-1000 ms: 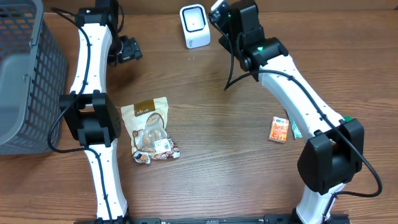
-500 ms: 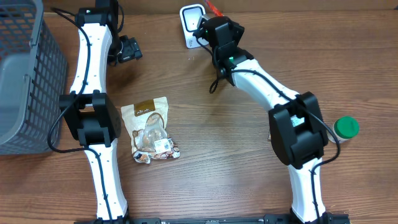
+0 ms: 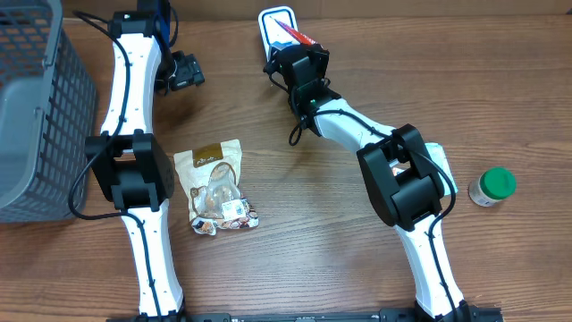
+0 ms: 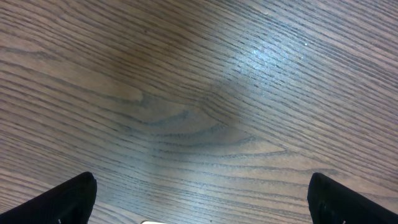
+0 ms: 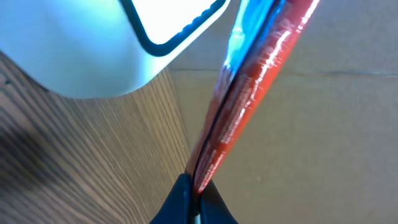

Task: Scan the item barcode
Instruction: 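Hold the red stick in front of the scanner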

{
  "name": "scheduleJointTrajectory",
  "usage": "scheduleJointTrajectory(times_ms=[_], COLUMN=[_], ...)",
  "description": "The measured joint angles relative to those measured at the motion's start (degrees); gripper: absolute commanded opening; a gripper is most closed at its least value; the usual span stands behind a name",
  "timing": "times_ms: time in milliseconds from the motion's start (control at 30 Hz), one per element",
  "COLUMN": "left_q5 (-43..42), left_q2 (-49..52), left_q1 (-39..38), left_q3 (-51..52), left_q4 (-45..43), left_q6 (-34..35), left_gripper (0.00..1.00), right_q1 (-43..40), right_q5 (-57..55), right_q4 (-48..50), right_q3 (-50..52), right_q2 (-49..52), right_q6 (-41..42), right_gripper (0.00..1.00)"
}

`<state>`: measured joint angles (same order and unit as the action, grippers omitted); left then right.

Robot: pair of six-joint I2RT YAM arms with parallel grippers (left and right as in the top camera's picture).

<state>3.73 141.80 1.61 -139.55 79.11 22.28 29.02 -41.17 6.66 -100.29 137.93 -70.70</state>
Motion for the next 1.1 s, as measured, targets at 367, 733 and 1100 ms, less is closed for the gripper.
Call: scheduleJointTrajectory(times_ms=[367, 733, 1100], left_q5=[0.0, 0.0, 0.0], left_q2=[0.0, 0.0, 0.0], left_q1=[0.0, 0.0, 0.0], left_q3=[0.0, 0.0, 0.0], left_q4=[0.0, 0.0, 0.02], left_q6=[0.0, 0.0, 0.0], left_gripper=[1.0, 1.0, 1.0], right_q1=[0.0, 0.0, 0.0], right_q5=[-0.7, -1.38, -2.84], right_q4=[0.02, 0.68, 5.62], right_q3=[0.0, 0.0, -0.02], right_q2=[2.19, 2.29, 2.34], right_q6=[-3.89, -4.57, -4.68], right_gripper=[0.03, 0.04, 0.03])
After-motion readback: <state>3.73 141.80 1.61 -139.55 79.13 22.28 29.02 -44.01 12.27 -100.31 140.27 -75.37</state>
